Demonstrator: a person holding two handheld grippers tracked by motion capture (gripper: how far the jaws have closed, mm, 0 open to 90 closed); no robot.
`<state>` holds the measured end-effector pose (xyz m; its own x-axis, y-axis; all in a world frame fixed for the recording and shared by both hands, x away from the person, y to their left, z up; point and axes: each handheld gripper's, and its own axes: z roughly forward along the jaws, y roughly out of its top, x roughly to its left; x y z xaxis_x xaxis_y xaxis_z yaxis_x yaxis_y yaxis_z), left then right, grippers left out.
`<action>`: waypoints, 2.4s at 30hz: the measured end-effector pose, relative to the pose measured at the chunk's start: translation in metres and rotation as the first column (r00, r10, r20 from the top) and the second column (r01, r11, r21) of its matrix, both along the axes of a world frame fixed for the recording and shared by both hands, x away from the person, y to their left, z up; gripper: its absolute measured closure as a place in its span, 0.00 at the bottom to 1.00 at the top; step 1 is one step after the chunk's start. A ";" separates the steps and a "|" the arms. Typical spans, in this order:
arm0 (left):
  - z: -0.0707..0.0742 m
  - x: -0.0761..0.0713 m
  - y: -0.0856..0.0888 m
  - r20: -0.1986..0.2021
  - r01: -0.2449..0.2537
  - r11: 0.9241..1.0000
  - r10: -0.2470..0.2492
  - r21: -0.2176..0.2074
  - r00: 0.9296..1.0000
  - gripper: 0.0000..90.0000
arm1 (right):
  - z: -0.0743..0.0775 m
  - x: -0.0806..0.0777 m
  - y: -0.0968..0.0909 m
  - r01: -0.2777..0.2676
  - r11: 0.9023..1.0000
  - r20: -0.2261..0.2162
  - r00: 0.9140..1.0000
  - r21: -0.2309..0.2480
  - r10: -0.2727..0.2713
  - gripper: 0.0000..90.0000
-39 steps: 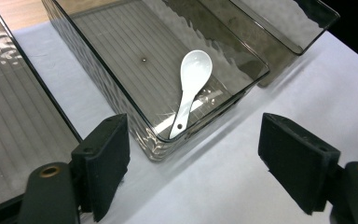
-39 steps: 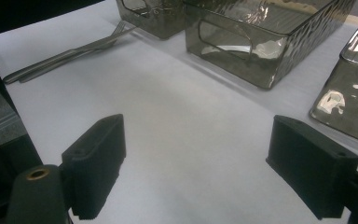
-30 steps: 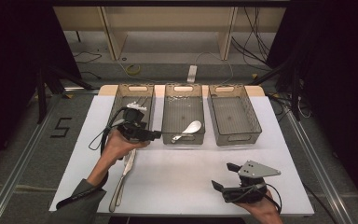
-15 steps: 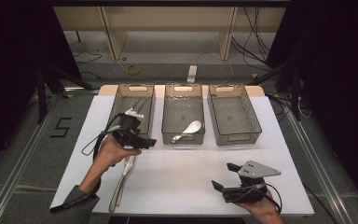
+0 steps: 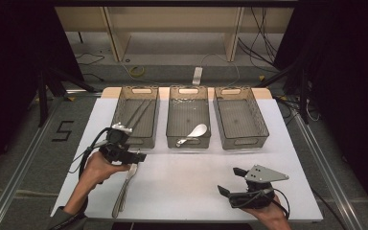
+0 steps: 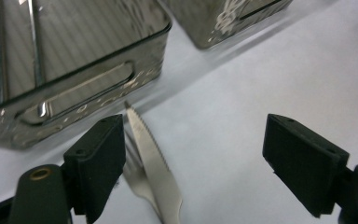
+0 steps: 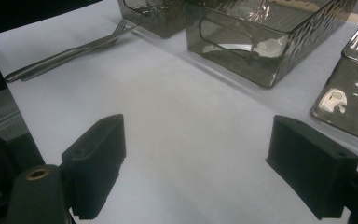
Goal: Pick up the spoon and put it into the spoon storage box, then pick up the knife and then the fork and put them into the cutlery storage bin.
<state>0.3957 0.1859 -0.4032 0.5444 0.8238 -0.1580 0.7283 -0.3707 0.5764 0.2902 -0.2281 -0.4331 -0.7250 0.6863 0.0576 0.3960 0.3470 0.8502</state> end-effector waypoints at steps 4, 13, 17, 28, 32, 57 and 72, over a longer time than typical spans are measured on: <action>-0.006 -0.004 0.005 -0.019 -0.022 1.000 0.022 0.003 1.000 0.23 | 0.000 0.000 0.000 0.001 1.000 0.000 1.000 0.001 -0.001 0.22; -0.016 -0.011 0.010 -0.041 -0.047 0.998 0.048 0.036 0.998 0.23 | 0.000 0.000 -0.001 0.003 1.000 -0.002 1.000 0.002 -0.003 0.22; -0.018 -0.014 0.011 -0.047 -0.050 0.998 0.052 0.036 0.998 0.23 | 0.000 0.000 -0.001 0.005 1.000 -0.001 1.000 -0.002 -0.005 0.22; -0.026 -0.022 0.013 -0.074 -0.048 0.996 0.053 0.069 0.996 0.23 | -0.001 0.000 0.000 0.002 1.000 -0.001 1.000 -0.005 -0.002 0.22; -0.029 -0.027 0.015 -0.076 -0.043 0.995 0.050 0.091 0.996 0.23 | 0.000 -0.001 0.000 0.005 1.000 -0.001 1.000 -0.003 -0.005 0.22; -0.052 -0.041 0.017 -0.223 0.034 0.982 0.008 0.184 0.975 0.45 | -0.001 0.000 0.002 -0.003 1.000 -0.003 1.000 -0.010 0.003 0.22; -0.060 -0.039 0.015 -0.276 0.064 0.976 -0.004 0.207 0.961 0.62 | -0.001 0.000 0.003 -0.017 1.000 -0.006 1.000 -0.021 0.017 0.22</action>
